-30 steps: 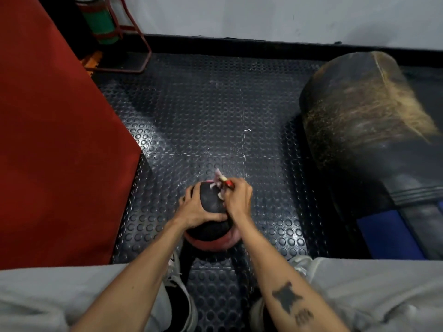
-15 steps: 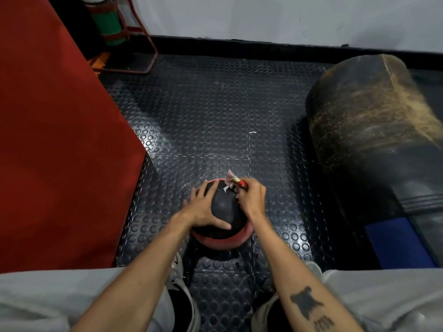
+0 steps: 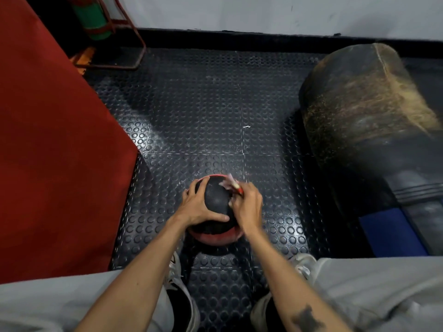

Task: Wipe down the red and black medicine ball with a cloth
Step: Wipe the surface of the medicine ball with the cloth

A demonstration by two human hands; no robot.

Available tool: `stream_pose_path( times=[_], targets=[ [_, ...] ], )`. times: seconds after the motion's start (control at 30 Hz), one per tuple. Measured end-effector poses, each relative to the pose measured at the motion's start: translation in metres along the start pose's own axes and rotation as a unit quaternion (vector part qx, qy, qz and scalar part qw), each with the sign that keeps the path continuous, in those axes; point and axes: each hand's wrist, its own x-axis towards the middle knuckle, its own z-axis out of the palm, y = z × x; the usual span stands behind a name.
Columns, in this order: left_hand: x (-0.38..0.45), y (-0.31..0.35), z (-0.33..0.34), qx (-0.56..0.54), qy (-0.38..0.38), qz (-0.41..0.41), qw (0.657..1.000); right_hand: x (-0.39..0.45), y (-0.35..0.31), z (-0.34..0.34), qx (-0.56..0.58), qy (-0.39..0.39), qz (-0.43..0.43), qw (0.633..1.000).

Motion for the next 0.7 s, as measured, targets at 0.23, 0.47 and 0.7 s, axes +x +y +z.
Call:
stream_pose_path(
  times=[0.23, 0.47, 0.7],
  targets=[
    [-0.008, 0.003, 0.006, 0.013, 0.007, 0.013, 1.0, 0.042, -0.008, -0.005, 0.001, -0.045, 0.066, 0.997],
    [-0.002, -0.005, -0.004, -0.019, 0.006, -0.001, 1.0, -0.027, 0.001, -0.008, 0.05, 0.008, 0.057, 0.997],
    [-0.008, 0.003, 0.011, -0.017, 0.043, -0.018, 0.999, 0.006, -0.007, 0.009, 0.015, 0.022, 0.063, 0.998]
  ],
)
